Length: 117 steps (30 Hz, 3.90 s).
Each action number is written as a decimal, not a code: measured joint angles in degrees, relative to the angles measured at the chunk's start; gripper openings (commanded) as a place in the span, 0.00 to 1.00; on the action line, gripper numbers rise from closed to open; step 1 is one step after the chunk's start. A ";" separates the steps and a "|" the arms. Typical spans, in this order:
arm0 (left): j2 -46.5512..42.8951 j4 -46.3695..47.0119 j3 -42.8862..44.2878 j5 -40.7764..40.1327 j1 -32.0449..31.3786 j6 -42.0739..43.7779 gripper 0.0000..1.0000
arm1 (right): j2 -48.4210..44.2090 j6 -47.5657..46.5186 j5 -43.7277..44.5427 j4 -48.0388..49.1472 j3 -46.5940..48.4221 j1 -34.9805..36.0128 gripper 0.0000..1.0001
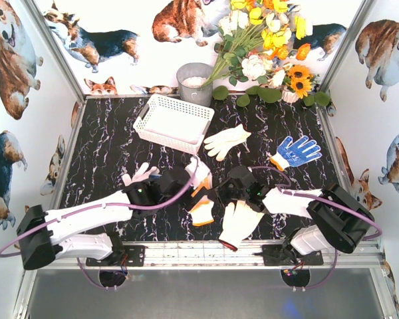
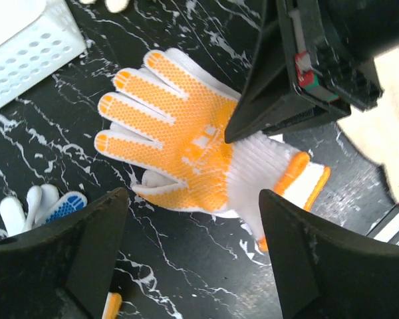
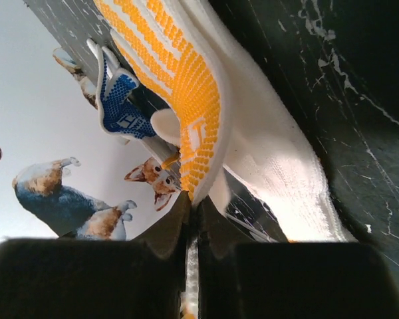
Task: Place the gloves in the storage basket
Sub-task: Pair the glove with the glove.
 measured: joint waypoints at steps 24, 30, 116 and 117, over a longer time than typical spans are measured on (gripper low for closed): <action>-2.60 5.03 -9.29 4.98 18.56 -31.23 0.52 | -1.62 0.02 6.03 0.37 -3.91 1.18 0.00; 2.75 8.85 -10.25 9.62 22.34 -34.51 0.36 | -1.79 0.48 7.02 0.35 -4.96 2.43 0.00; 15.87 13.09 -7.98 7.13 23.04 -30.12 0.45 | -5.18 -0.22 13.97 -0.76 -7.45 8.72 0.40; 15.02 12.61 -7.98 7.13 23.04 -30.01 0.48 | -6.58 -1.18 14.25 -1.73 -7.45 8.72 0.42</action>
